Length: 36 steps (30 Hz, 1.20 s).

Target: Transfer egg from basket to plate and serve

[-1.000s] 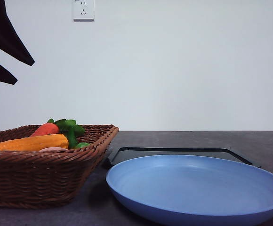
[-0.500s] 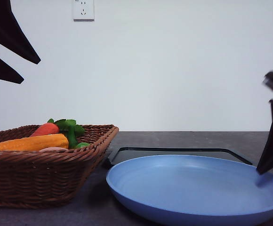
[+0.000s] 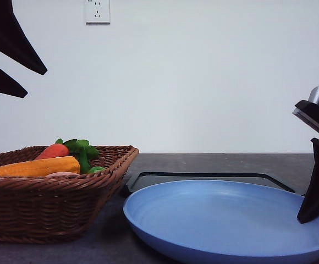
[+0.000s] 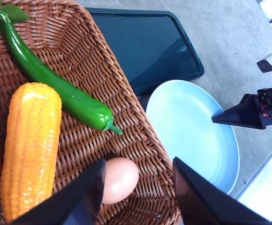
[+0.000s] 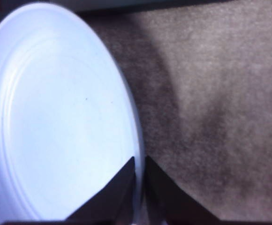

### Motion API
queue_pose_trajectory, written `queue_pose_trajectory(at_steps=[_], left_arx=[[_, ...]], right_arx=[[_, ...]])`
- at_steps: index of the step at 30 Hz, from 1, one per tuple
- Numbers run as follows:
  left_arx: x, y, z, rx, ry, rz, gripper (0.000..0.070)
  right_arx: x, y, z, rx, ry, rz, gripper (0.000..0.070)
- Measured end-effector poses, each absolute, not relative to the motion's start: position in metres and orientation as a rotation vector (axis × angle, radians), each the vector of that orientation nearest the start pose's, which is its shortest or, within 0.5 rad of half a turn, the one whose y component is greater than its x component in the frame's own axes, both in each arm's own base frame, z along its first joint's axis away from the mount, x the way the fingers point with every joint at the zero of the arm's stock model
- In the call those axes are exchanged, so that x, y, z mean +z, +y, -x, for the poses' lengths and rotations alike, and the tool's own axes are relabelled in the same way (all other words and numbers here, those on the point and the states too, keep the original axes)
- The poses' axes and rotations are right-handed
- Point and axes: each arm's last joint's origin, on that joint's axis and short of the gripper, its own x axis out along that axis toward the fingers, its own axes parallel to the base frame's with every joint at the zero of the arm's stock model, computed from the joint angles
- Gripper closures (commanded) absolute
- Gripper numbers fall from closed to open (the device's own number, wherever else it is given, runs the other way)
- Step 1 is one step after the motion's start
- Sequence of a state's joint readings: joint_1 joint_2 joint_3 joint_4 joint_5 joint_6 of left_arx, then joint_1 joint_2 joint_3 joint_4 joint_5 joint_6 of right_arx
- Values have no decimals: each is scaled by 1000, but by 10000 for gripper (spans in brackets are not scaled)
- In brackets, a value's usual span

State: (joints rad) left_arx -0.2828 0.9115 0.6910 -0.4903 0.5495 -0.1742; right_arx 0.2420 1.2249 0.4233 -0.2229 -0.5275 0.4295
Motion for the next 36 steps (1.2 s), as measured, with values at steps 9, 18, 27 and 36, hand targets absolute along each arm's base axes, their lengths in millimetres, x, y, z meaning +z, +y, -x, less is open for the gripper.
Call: queue_pose_trajectory(at_steps=[9,18,27,36], left_arx=[[255,-77,-166,-784,789,154,290],[241,-106,-170,-764,919,-180,290],[240,-147,-196,-807,955,-467,290],[221,-167,-219,-856,1093,-572,290]], right_arx=[[162,56,-169,486,1096,-517,700],[184,47,-153,482,995,-539,700],[197,34,-140,441,912,-564,700],[204,28,-132,424,855,-572,700]])
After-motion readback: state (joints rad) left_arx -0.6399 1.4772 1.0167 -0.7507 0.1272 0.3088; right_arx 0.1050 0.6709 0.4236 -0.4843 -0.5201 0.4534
